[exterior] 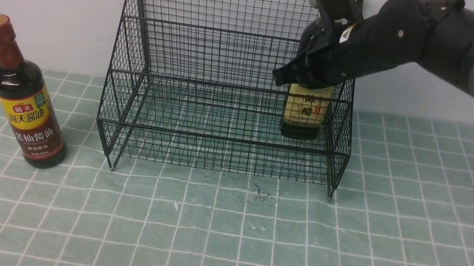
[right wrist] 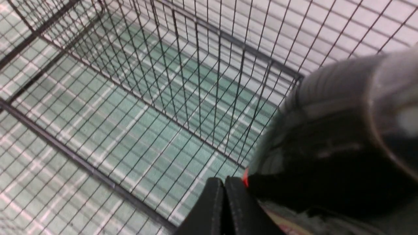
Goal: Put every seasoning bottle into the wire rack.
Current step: Use the left arm to grab the condiment bottle closest to it
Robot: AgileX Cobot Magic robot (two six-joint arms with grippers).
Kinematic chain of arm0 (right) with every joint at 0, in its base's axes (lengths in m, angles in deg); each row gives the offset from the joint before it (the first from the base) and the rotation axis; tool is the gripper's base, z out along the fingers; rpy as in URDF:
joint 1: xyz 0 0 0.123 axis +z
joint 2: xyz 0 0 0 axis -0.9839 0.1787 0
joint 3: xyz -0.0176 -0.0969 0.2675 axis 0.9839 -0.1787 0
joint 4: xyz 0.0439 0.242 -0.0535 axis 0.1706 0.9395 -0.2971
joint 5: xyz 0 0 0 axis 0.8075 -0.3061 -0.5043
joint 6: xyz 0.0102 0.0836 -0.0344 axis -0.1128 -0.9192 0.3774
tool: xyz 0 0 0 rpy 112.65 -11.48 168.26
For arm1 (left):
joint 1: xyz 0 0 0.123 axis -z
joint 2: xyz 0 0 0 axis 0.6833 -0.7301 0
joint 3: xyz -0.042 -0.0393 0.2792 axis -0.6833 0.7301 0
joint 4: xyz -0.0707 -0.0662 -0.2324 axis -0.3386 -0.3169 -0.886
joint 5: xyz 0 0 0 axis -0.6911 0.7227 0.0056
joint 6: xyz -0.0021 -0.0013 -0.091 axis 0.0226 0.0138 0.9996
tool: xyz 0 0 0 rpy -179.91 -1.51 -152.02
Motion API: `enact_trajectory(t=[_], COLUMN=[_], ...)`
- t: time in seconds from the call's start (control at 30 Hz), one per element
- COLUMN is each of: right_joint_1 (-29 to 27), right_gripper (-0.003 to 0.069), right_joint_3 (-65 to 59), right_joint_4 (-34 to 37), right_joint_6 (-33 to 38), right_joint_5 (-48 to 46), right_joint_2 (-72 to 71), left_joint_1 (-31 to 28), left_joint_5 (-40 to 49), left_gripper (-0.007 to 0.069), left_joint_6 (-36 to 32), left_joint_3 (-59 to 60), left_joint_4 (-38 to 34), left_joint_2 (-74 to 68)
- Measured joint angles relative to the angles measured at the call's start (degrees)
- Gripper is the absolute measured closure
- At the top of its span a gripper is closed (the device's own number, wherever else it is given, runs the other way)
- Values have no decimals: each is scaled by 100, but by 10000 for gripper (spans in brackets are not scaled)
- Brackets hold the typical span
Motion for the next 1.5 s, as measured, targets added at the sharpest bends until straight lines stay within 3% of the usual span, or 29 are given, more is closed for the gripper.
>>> enact_trajectory(t=[0.6,0.8,1.0,1.33,1.5], right_joint_1=[0,0,0,0,0], right_gripper=[669,669,669,669,669], right_joint_3=[0,0,-480,-3452,-5177], right_joint_4=[-98,-291,-1128,-2603,-3209], right_joint_6=[-67,-577,-1534,-3105,-4179], right_joint_5=[-1368,-2047,-2513,-1339,119], right_joint_2=[-1972,-3212,-5048,-8684,-10610], left_joint_1=[0,0,0,0,0], left_joint_5=[0,0,0,0,0], left_gripper=[631,631,631,631,631], left_joint_6=[0,0,0,0,0], left_joint_3=[0,0,0,0,0], left_joint_4=[0,0,0,0,0], left_joint_2=[0,0,0,0,0])
